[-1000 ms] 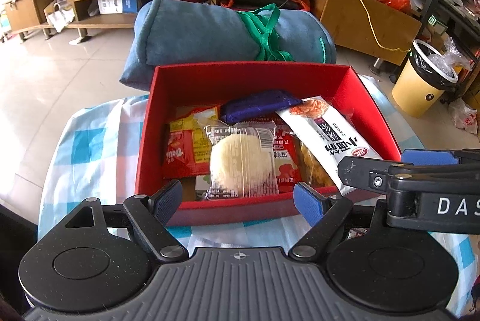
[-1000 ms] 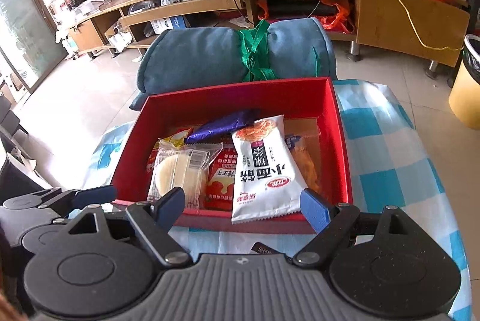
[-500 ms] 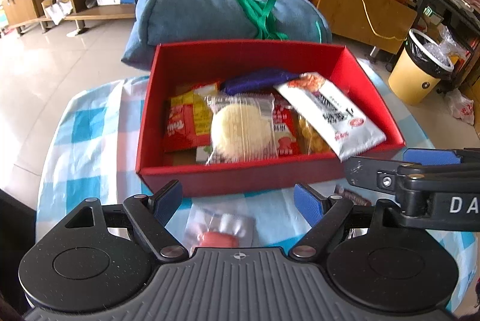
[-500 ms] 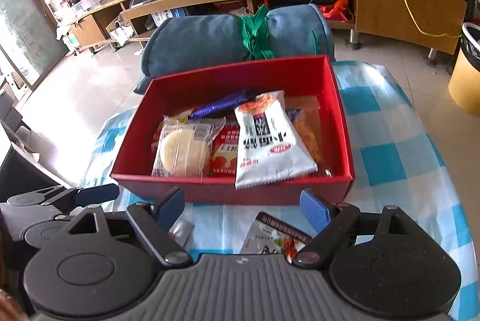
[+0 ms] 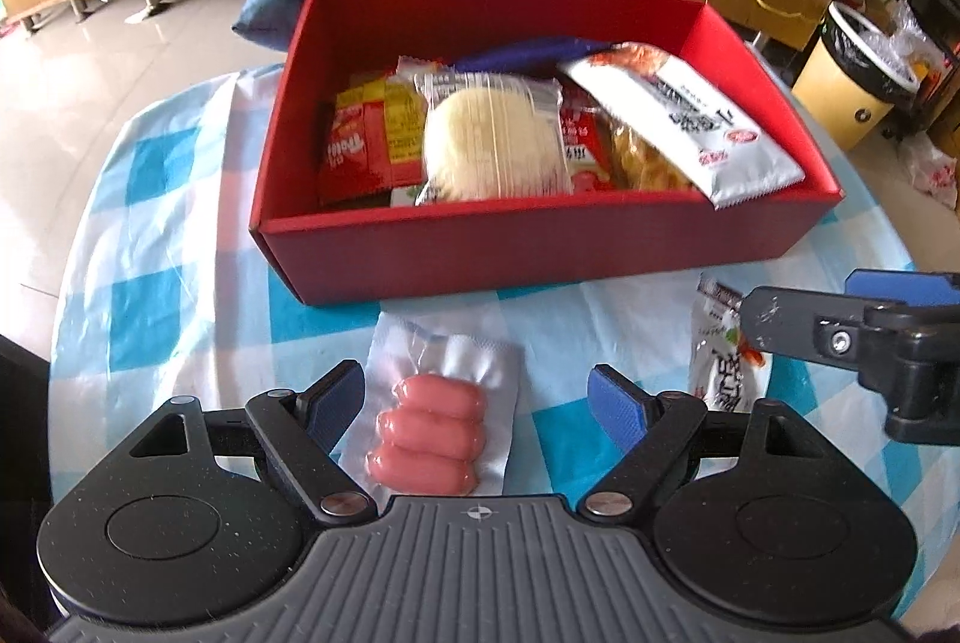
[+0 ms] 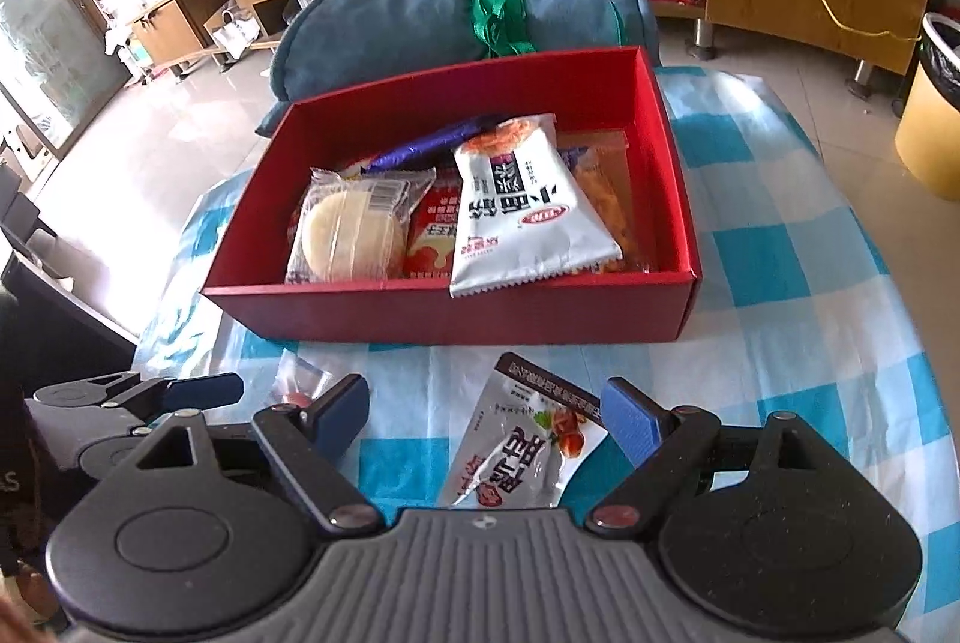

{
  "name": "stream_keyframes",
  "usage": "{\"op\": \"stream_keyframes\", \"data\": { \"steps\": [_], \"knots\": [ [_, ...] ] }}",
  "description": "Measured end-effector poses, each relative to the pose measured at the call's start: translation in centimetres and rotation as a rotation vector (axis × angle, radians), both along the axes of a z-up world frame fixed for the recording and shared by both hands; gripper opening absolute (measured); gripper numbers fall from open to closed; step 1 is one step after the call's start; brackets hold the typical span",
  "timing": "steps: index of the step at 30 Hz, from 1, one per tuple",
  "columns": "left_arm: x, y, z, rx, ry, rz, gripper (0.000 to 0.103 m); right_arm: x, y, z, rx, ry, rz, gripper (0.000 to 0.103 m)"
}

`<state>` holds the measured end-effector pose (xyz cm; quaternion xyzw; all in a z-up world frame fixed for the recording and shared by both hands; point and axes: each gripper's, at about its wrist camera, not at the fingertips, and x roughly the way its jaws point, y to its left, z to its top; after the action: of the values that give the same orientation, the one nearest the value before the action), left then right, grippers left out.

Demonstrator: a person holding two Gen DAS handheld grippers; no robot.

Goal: Organize snacks
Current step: 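Move both tools back toward the sausage pack and white bag on the table, then grasp the sausage pack with the left tool while the right tool grasps the white bag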

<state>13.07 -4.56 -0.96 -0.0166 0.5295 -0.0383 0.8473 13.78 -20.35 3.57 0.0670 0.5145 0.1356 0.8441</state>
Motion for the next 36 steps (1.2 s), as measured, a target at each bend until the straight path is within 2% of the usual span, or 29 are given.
{"op": "stream_keyframes", "data": {
  "steps": [18,32,36],
  "knots": [
    [0.1,1.0,-2.8,0.022,0.068,0.01,0.084,0.3,0.5,-1.7,-0.011,0.051,0.017,0.08],
    [-0.5,0.7,-3.4,0.043,0.07,-0.011,0.083,0.2,0.5,-3.3,-0.018,0.1,0.009,0.08],
    [-0.5,1.1,-3.2,0.031,0.07,0.011,0.077,0.4,0.2,-3.9,0.0,0.121,-0.014,0.08]
  ]
}}
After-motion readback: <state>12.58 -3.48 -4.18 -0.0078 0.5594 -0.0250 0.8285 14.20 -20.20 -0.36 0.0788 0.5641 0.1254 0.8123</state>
